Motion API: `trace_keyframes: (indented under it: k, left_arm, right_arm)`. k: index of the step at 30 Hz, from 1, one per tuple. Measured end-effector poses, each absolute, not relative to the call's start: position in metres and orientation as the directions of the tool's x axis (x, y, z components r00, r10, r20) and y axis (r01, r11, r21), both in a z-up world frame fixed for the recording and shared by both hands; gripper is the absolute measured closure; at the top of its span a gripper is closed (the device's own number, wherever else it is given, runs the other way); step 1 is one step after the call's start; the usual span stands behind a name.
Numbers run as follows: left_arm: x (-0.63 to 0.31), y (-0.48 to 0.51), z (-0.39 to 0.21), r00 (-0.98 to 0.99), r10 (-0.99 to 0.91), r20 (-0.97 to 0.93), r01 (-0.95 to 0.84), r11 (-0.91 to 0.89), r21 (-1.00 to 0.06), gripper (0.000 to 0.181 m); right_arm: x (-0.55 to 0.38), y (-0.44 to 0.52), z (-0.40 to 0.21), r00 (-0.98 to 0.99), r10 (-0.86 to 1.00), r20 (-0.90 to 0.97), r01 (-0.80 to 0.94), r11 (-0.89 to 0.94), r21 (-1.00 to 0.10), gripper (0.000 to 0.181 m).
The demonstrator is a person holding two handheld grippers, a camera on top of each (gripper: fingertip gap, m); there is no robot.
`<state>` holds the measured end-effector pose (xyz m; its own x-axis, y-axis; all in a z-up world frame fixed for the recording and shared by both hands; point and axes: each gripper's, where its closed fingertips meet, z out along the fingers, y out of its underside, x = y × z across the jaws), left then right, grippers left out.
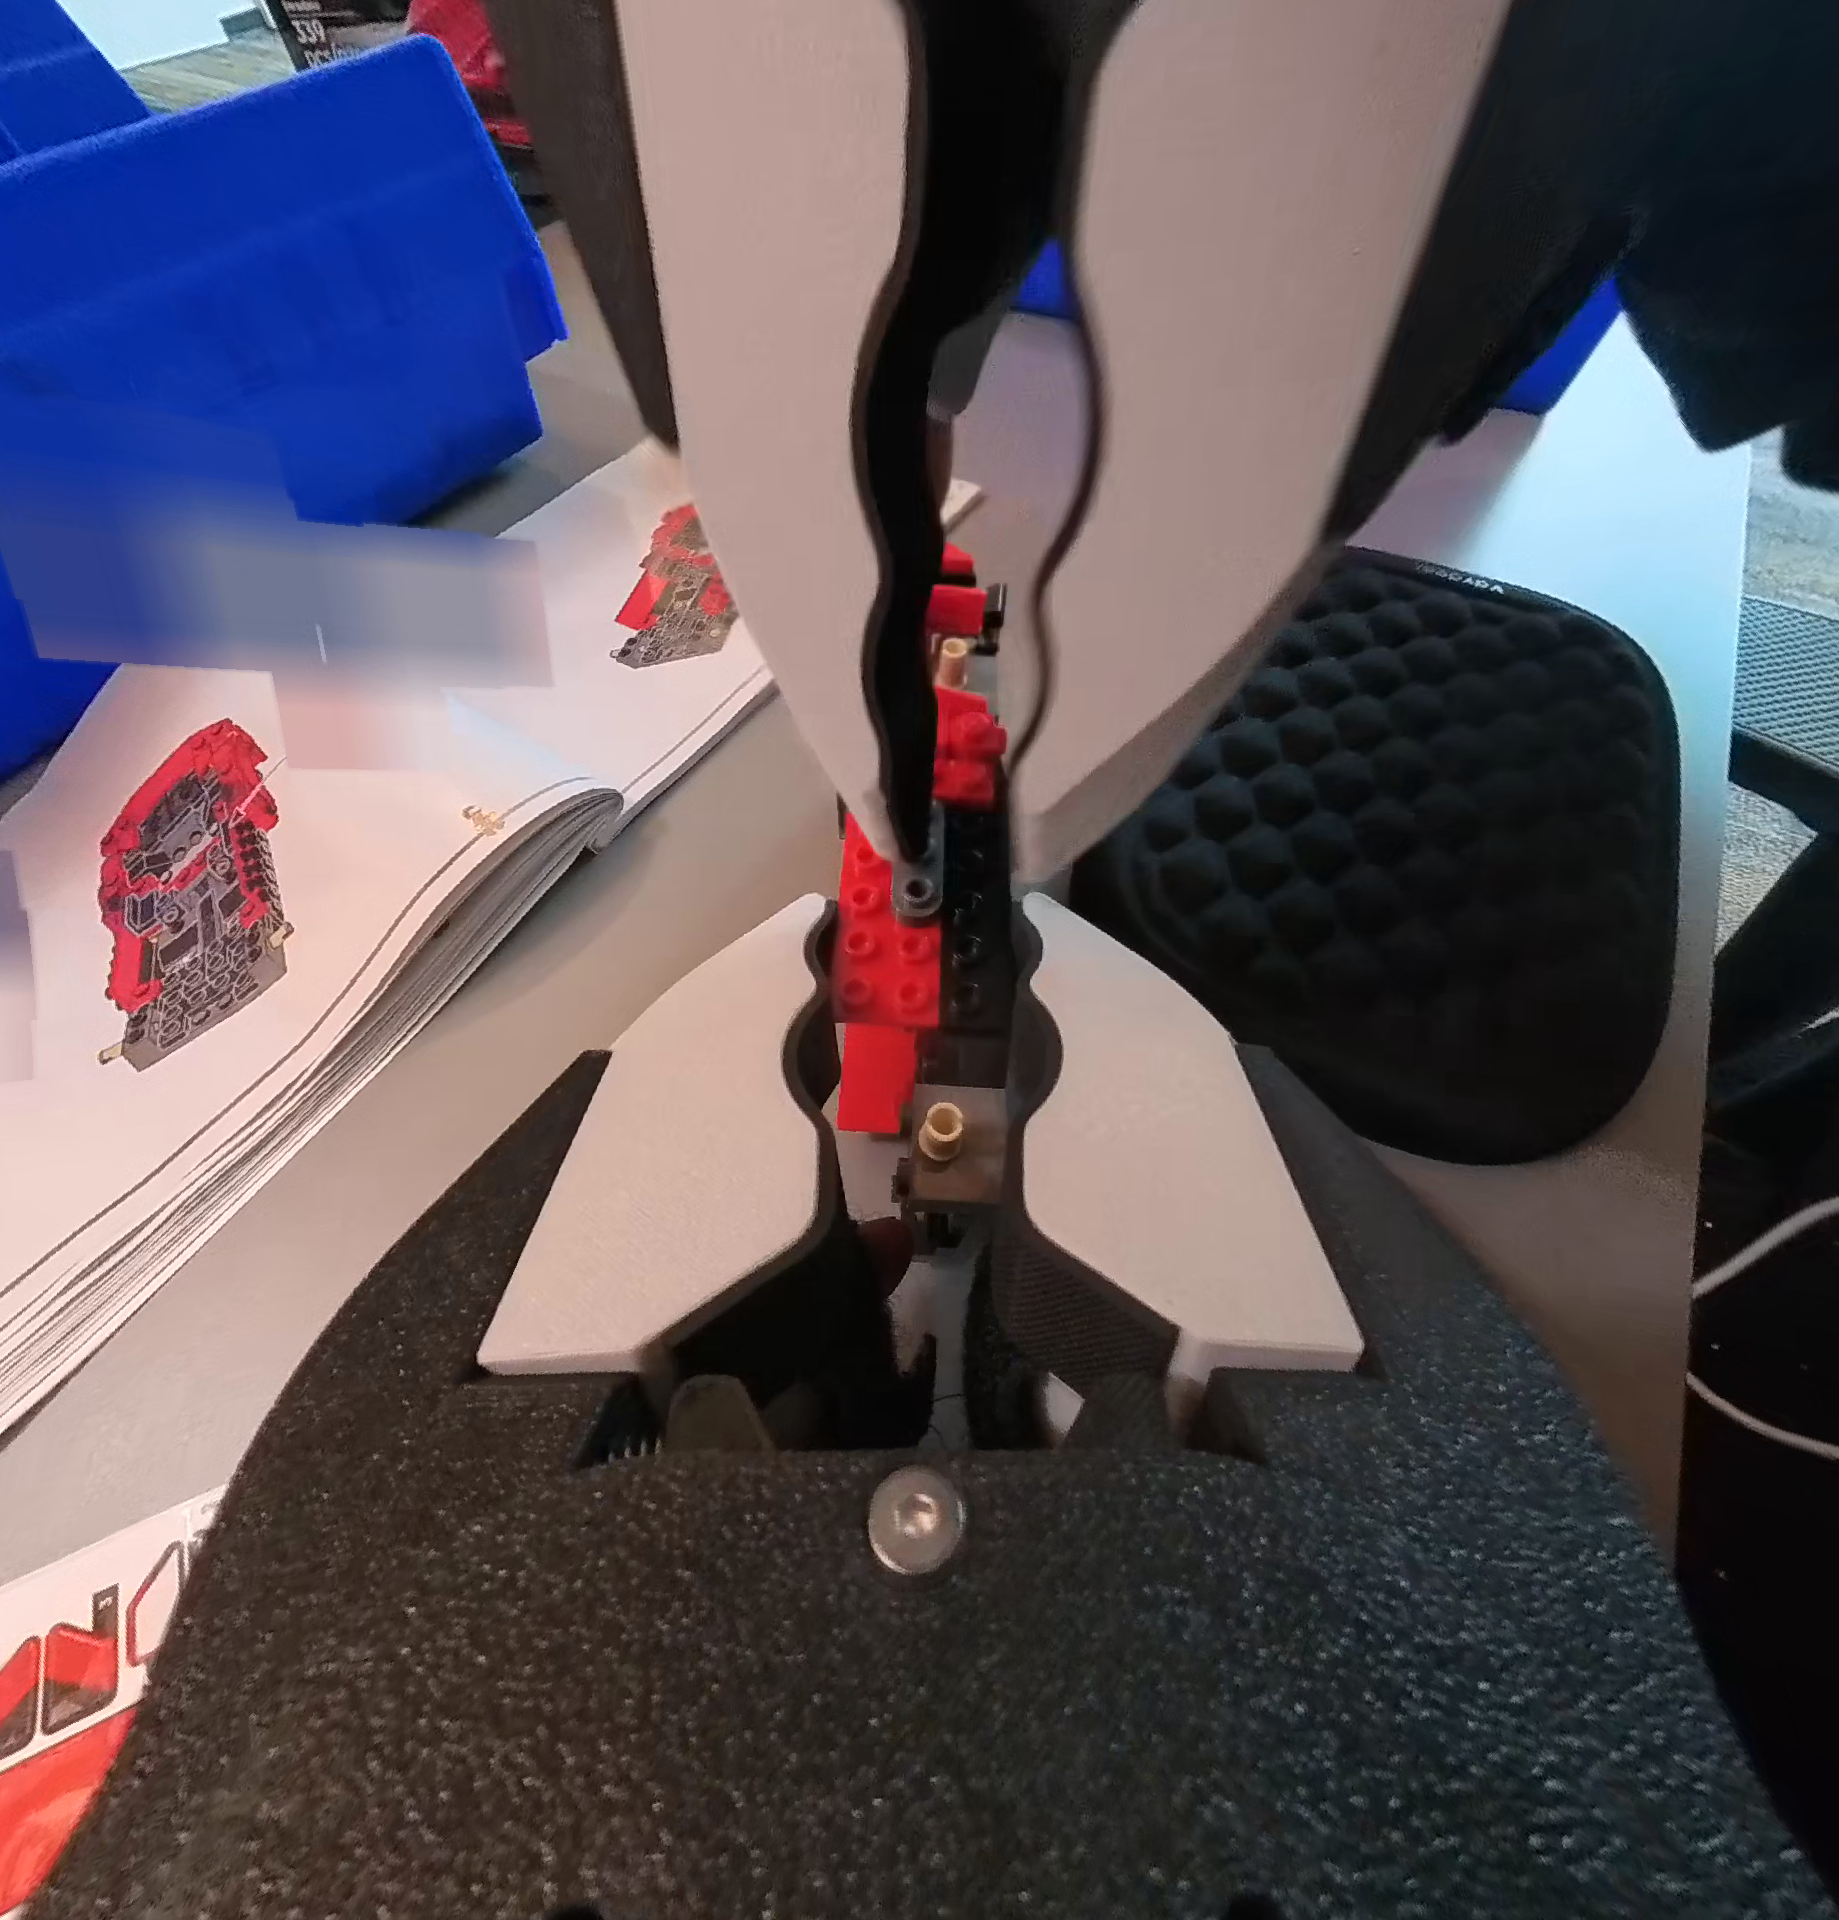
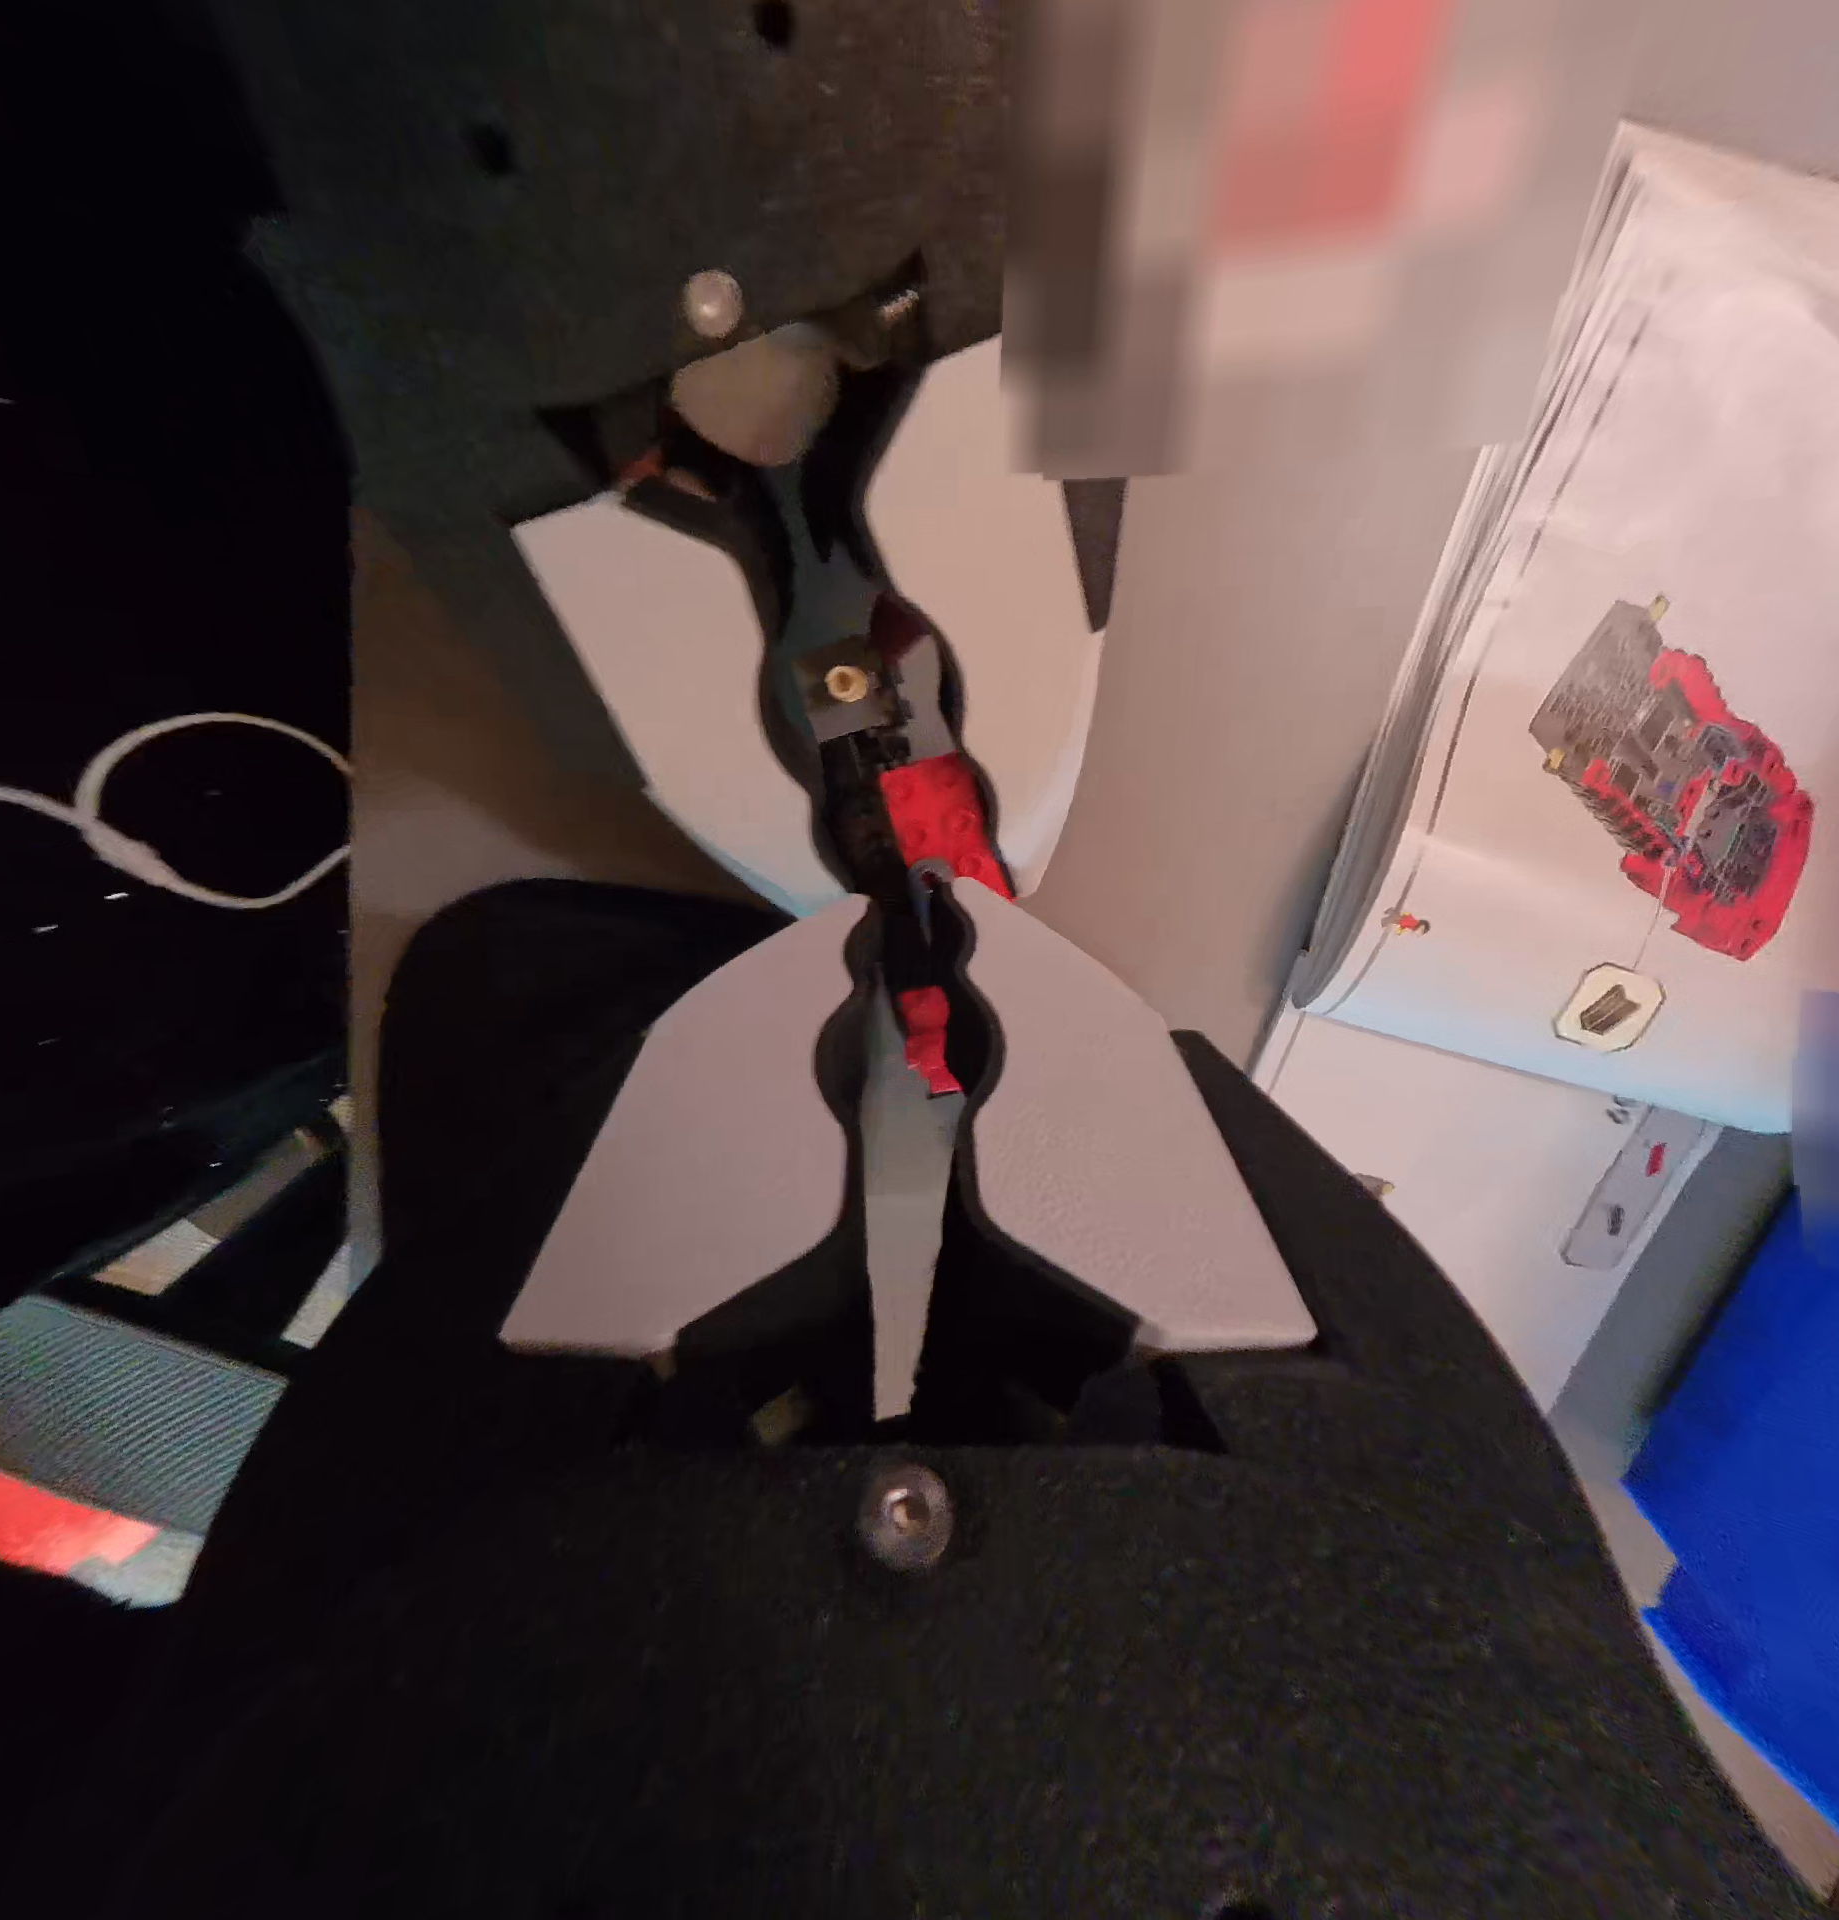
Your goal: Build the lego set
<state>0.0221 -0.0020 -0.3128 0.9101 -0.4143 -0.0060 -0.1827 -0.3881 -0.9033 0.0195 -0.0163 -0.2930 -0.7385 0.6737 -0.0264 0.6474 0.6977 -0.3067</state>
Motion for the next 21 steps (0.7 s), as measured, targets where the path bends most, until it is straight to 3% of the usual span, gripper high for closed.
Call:
trace_keyframes:
  k: [3, 6, 10, 15, 21]
  left_arm:
    - [0.021, -0.002, -0.312, 0.912, -0.410, 0.005, -0.170, -0.390, -0.905, 0.153]
    - [0.022, -0.002, -0.313, 0.911, -0.412, 0.000, -0.176, -0.389, -0.904, 0.152]
    - [0.023, -0.003, -0.313, 0.908, -0.419, -0.004, -0.183, -0.387, -0.904, 0.152]
    - [0.024, -0.003, -0.311, 0.904, -0.428, -0.019, -0.194, -0.370, -0.908, 0.152]
    - [0.001, -0.003, -0.276, 0.941, -0.337, -0.026, -0.103, -0.212, -0.972, 0.110]
  right_arm:
    - [0.020, -0.011, -0.277, -0.703, 0.710, -0.026, 0.657, 0.636, -0.406, 0.137]
    - [0.023, -0.003, -0.284, -0.708, 0.705, 0.050, 0.627, 0.659, -0.416, 0.122]
    - [0.023, 0.003, -0.307, -0.731, 0.659, 0.178, 0.578, 0.736, -0.354, 0.129]
    - [0.019, 0.004, -0.315, -0.754, 0.610, 0.244, 0.513, 0.779, -0.361, 0.146]
    - [0.017, 0.012, -0.293, -0.672, 0.716, 0.190, 0.533, 0.646, -0.547, 0.150]
